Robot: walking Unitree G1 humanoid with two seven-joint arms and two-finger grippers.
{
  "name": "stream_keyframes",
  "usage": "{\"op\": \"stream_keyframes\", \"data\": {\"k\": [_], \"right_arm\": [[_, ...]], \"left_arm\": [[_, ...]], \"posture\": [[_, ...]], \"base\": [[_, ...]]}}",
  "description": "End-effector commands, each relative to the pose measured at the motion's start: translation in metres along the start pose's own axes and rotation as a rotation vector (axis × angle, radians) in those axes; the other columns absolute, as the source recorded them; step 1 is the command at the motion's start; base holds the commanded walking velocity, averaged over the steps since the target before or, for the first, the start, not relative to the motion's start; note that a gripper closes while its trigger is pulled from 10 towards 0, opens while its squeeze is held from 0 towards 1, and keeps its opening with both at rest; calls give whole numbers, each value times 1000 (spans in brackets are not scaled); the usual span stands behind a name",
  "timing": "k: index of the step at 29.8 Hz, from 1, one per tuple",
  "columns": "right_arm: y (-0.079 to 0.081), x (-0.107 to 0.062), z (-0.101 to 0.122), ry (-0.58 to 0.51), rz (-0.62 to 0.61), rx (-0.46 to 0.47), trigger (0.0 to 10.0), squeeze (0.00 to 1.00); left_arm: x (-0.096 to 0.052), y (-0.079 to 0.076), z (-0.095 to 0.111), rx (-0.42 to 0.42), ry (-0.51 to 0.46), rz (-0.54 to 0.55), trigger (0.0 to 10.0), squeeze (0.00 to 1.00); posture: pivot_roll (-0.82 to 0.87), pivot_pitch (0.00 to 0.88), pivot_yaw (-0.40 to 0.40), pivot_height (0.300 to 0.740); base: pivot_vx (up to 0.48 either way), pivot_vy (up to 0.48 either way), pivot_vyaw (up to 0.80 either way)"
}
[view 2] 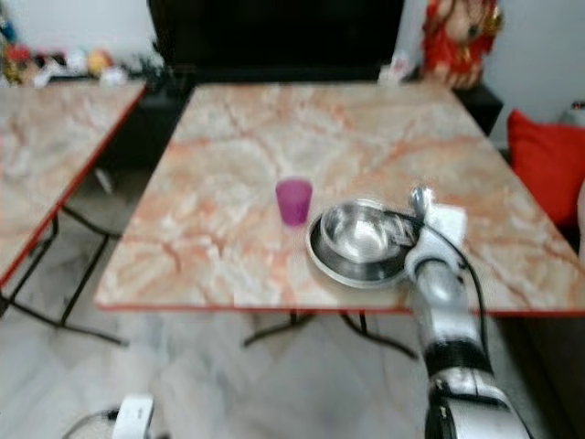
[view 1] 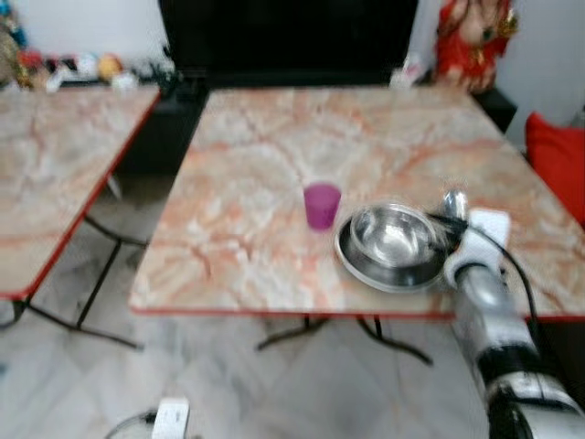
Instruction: Setting the table
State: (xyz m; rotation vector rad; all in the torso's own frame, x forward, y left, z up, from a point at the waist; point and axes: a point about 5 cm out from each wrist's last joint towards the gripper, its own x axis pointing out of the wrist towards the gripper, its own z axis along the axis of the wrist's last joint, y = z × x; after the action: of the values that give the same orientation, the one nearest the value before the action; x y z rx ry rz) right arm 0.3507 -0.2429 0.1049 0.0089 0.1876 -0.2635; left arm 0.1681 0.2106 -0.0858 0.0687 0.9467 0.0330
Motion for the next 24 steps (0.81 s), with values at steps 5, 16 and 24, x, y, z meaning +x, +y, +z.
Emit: {"op": "stream_keyframes", "data": {"k": [5, 16, 24], "right_arm": [[-26, 1, 33, -160, -83, 10, 10000, 0], [-34, -1, 38, -196, -122, -6, 10000, 0], [-32, -1, 35, -190, -117, -7, 10000, 0]], "left_arm": [[0, -8, -2, -19, -2, -34, 10000, 0], [0, -7, -4, -6, 9, -36, 10000, 0], [0, -7, -4, -5, 13, -35, 10000, 0]], "posture": [[28, 14, 14, 736], [28, 16, 13, 736], [27, 17, 12, 736]], "base": [[0, 0, 0], [50, 0, 0], [296, 0, 0]]}}
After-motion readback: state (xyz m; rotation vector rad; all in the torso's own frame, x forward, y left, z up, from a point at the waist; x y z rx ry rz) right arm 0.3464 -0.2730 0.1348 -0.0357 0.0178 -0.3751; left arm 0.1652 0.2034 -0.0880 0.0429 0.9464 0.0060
